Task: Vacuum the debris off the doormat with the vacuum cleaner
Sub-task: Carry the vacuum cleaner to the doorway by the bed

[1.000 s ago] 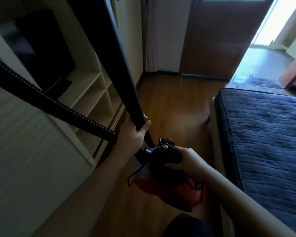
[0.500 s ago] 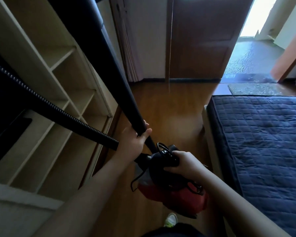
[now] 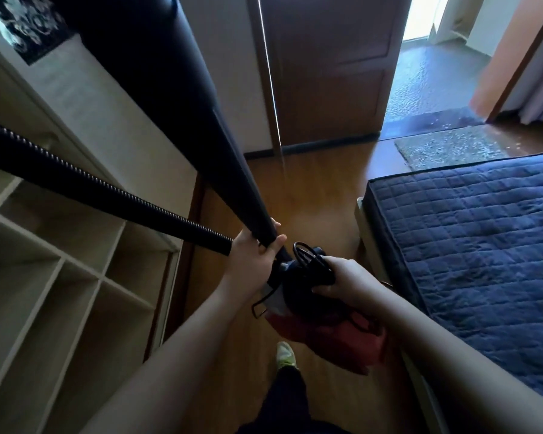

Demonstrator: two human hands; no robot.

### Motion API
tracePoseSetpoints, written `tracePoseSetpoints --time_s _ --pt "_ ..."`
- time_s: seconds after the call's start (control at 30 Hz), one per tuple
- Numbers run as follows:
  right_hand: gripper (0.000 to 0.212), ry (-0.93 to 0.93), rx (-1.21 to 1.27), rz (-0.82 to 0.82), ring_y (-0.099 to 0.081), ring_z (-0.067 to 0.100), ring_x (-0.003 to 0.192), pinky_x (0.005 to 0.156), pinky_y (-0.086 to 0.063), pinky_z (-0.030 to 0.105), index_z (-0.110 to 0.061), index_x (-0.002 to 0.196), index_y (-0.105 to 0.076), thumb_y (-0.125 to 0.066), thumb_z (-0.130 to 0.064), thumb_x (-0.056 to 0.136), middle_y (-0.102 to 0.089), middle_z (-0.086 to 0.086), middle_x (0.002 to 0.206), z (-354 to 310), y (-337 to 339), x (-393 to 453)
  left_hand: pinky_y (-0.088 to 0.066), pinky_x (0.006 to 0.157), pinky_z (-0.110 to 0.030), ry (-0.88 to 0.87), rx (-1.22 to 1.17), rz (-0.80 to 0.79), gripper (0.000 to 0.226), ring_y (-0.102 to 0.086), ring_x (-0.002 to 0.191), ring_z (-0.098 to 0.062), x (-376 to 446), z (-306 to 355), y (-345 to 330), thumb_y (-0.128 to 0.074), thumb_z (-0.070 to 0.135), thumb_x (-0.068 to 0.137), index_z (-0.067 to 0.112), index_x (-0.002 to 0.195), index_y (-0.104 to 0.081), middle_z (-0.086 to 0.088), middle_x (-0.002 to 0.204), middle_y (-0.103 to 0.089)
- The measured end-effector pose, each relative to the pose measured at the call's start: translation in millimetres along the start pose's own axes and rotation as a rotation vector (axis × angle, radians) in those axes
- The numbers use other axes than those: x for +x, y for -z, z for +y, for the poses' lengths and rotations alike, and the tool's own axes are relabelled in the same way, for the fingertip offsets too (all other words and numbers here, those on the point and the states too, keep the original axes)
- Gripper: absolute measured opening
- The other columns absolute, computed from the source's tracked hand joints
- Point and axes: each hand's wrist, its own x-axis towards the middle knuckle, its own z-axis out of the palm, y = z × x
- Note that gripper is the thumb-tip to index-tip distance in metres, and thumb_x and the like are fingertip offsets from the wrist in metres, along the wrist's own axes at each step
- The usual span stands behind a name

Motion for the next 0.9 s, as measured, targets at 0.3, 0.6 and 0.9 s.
tracePoseSetpoints --time_s 0.3,0.6,0.9 --pt "0.048 -0.127 0.009 -0.022 -0.067 0.013 0.099 0.081 -0.051 0.026 -0.032 0.12 -0.061 -0.077 -0.034 0.074 -0.072 -0.005 0.106 32 60 163 -0.047 0.074 -0.004 0.076 -0.071 -0.052 0.021 -0.062 0.093 0.002 191 -41 -40 -0.069 0.014 0.091 0.01 0.109 -0.06 0.004 0.099 -0.063" --pt "0.047 -0.17 0.099 0.088 -0.066 0.012 0.1 0.085 -0.052 0.028 -0.033 0.12 -0.062 -0.077 -0.032 0.075 -0.071 -0.006 0.107 52 161 292 -0.045 0.072 -0.002 -0.048 -0.037 -0.129 0.021 -0.06 0.089 0.014 372 -28 -81 -0.069 0.014 0.09 0.011 0.109 -0.06 0.004 0.098 -0.063" --pt "0.034 -0.131 0.128 0.139 -0.064 0.01 0.09 0.072 -0.044 0.022 -0.03 0.109 -0.064 -0.076 -0.03 0.077 -0.068 -0.01 0.094 119 274 434 -0.044 0.074 -0.001 -0.084 -0.063 -0.162 0.018 -0.059 0.09 0.014 563 -17 -172 -0.069 0.008 0.09 0.011 0.106 -0.061 0.007 0.095 -0.064"
